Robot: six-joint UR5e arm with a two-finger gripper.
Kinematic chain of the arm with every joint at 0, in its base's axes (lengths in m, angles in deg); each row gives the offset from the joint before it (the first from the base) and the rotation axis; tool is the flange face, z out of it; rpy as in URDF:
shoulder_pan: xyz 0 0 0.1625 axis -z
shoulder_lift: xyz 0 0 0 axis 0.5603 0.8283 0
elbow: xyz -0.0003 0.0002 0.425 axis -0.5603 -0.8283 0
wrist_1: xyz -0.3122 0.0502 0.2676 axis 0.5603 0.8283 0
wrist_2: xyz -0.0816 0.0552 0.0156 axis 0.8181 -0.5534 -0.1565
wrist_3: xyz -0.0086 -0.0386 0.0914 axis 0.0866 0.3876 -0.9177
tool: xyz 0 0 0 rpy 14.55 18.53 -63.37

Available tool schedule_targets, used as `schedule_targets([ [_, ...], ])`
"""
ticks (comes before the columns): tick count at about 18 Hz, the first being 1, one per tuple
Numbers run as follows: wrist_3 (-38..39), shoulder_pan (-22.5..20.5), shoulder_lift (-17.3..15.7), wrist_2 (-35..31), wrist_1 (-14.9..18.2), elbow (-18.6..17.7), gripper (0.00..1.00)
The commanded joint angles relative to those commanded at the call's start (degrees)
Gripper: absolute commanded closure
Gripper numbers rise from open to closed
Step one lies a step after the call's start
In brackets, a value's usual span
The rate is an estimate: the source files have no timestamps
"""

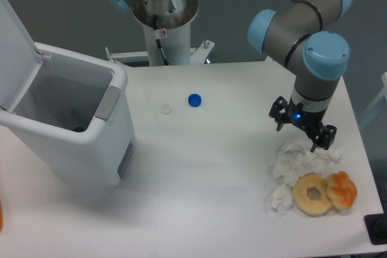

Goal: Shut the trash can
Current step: 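Raise the open gripper up from above the crumpled tissues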

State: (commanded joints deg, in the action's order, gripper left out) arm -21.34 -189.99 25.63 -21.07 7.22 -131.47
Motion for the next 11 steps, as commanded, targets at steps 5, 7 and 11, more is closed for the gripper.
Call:
schedule_targets([
  [5,0.1,0.2,-0.1,-0.1,-0.1,-0.4,0.0],
  [7,0.0,0.1,-0.3,-0.1,-0.4,-1.1,0.0],
  [11,0.7,-1.8,-1.8,0.2,-0.4,-3.6,0.0],
])
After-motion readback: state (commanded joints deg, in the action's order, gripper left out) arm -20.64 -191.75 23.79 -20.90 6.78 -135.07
